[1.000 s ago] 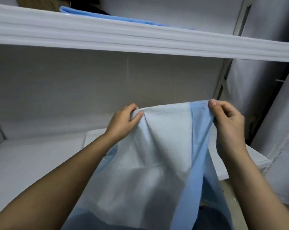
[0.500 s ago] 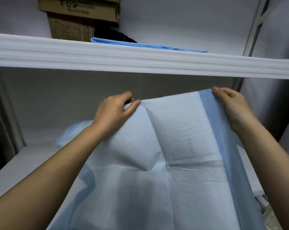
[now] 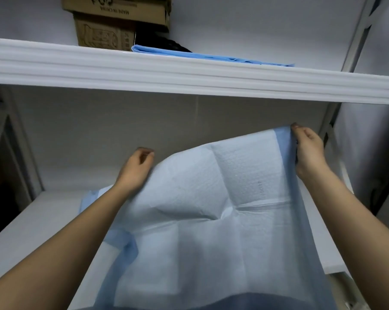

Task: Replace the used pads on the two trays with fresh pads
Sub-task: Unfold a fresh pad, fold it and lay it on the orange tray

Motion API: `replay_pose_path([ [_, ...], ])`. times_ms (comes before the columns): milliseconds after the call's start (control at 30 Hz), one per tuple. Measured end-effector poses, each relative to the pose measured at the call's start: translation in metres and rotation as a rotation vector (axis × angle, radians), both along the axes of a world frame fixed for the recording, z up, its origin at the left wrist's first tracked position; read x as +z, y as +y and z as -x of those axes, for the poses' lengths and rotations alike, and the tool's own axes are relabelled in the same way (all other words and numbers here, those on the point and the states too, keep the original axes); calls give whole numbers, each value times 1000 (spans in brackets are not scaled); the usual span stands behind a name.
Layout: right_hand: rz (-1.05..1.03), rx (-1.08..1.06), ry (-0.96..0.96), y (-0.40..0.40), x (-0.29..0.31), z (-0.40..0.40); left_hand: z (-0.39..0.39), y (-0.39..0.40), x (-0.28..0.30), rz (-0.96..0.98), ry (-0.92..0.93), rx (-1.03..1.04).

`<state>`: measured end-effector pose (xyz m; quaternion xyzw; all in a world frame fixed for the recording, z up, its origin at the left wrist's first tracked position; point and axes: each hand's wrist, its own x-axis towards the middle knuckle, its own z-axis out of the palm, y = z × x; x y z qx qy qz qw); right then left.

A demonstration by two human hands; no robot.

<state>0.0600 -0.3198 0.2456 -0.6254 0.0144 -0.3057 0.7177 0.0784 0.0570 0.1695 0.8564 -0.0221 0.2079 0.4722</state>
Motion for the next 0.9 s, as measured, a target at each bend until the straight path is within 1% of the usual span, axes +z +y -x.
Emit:
replay_pose_path([
  [33,-4,-13,-3,-2,-3,-2,0,8,-10,-4,24,110],
  [100,-17,-58,-19,-3,-7,-6,3,22,-26,-109,74,331],
  [167,-18,-98,-29,-4,-10,-10,11,35,-36,-198,109,486],
  [200,-16,-117,-26,-5,-11,-10,15,42,-42,-196,133,546],
  [267,-14,-146,-17,-6,-14,-14,26,57,-54,-100,217,656],
  [333,-23,-174,-39,-13,-14,-14,34,64,-69,103,332,682],
  [400,-20,-172,-37,-13,-18,-19,43,77,-86,404,447,632],
  [433,-19,-177,-30,-14,-20,-21,46,81,-93,536,489,544],
  [467,-21,-182,-25,-16,-22,-23,50,83,-99,622,528,420],
  [500,-25,-186,-27,-17,-24,-24,52,84,-103,667,571,294],
  [533,-30,-186,-28,-18,-25,-24,53,83,-106,704,607,200],
  [600,-40,-186,-26,-20,-26,-24,51,79,-108,753,635,132],
  [733,-100,-176,-28,-27,-31,-23,36,68,-104,775,642,139],
  [833,-100,-177,-24,-35,-32,-23,21,61,-101,760,638,132],
  [900,-116,-177,-10,-42,-36,-24,14,59,-98,802,614,116],
])
